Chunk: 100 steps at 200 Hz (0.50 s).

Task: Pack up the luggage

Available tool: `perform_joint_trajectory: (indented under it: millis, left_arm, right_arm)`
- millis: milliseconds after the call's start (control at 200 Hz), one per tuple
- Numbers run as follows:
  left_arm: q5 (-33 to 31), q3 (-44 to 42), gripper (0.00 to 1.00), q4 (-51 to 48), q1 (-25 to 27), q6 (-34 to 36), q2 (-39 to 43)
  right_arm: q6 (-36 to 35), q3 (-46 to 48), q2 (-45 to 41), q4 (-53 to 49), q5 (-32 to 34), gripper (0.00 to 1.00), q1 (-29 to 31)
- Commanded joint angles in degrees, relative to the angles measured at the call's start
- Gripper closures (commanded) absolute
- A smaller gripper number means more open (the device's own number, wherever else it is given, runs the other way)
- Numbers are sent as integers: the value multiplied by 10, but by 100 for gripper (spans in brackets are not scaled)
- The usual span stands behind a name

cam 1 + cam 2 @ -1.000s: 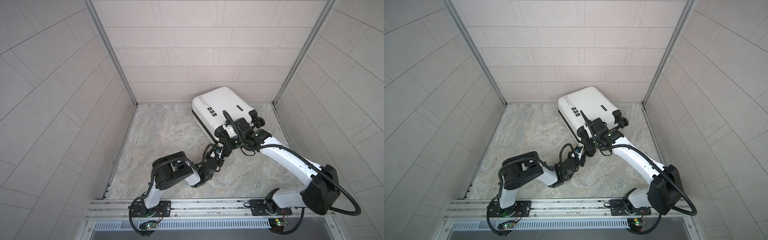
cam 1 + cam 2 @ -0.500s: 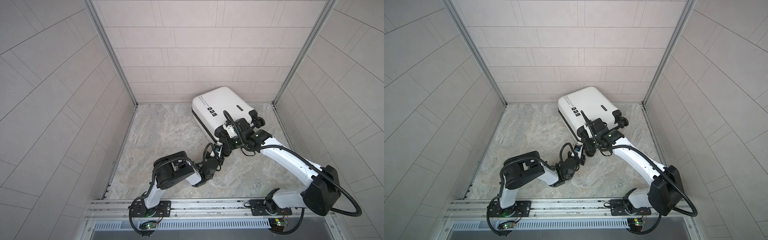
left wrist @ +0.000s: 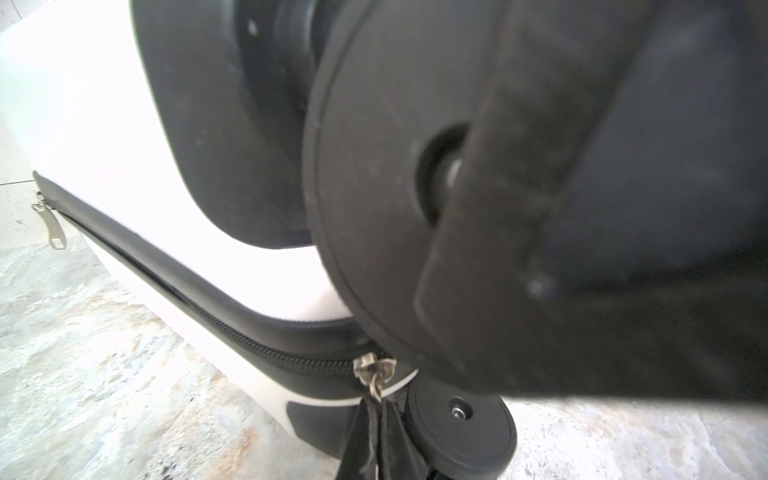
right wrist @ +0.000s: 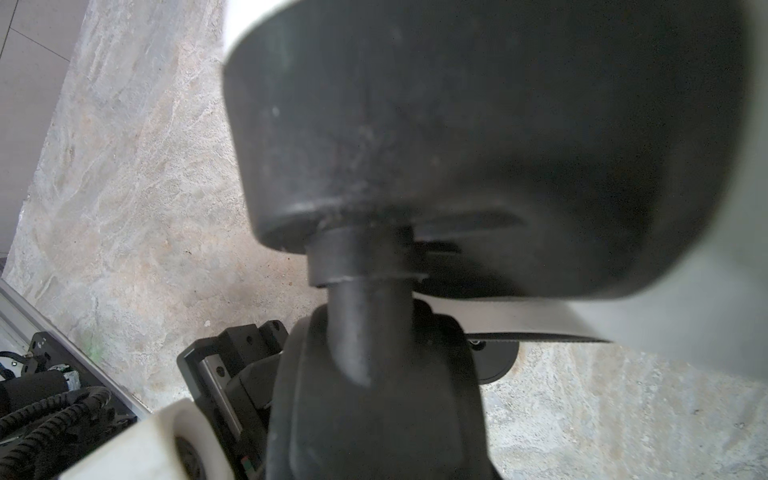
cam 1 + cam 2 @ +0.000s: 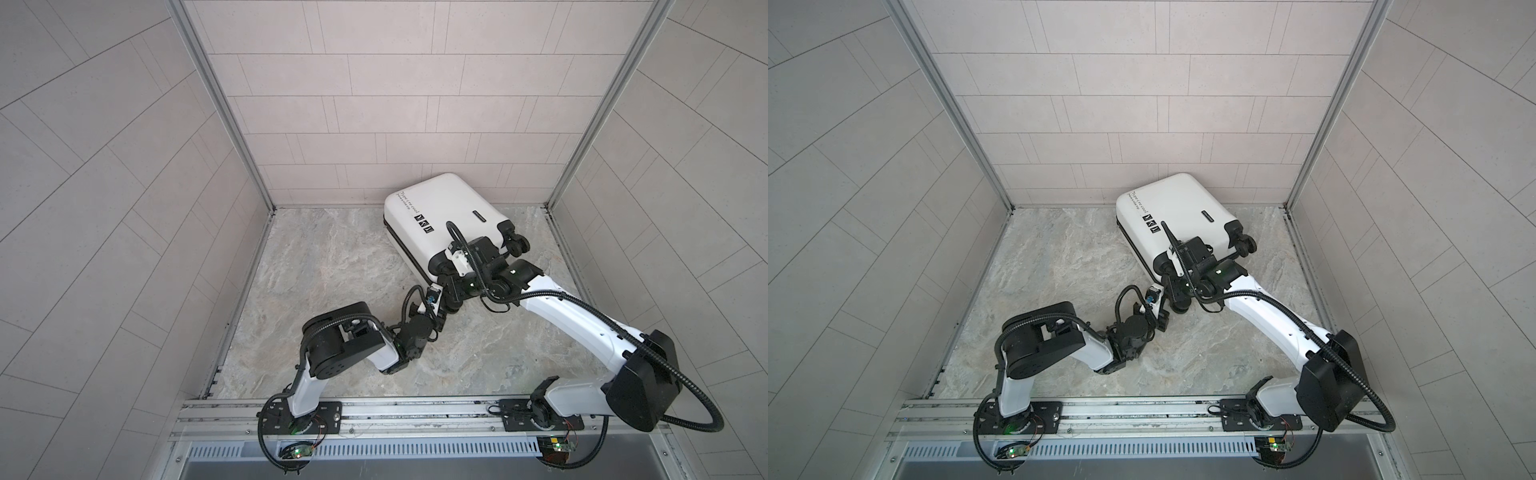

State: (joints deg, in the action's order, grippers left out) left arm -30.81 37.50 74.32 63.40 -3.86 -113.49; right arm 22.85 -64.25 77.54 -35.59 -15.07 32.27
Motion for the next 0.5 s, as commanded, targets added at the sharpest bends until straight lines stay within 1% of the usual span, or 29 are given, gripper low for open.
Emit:
perform_joint_trajectory:
  millis: [0,130,275,385,495]
  left_arm:
    - [-4,-31,100,19,1,-1,33]
    - [-31,-68,100,20,-1,-8,61]
    - [-46,-97,100,20,-3,8,88]
    - [-45,-110,100,20,-6,8,97]
    - [-29,-116,100,21,-6,3,97]
  right_arm:
    - [35,-41,-5,68,9,99,24]
    - [40,-66,18,69,19,100,55]
    - [44,-90,46,70,26,100,74]
    - [46,-100,59,71,27,100,77]
    - [45,-104,64,69,34,100,77]
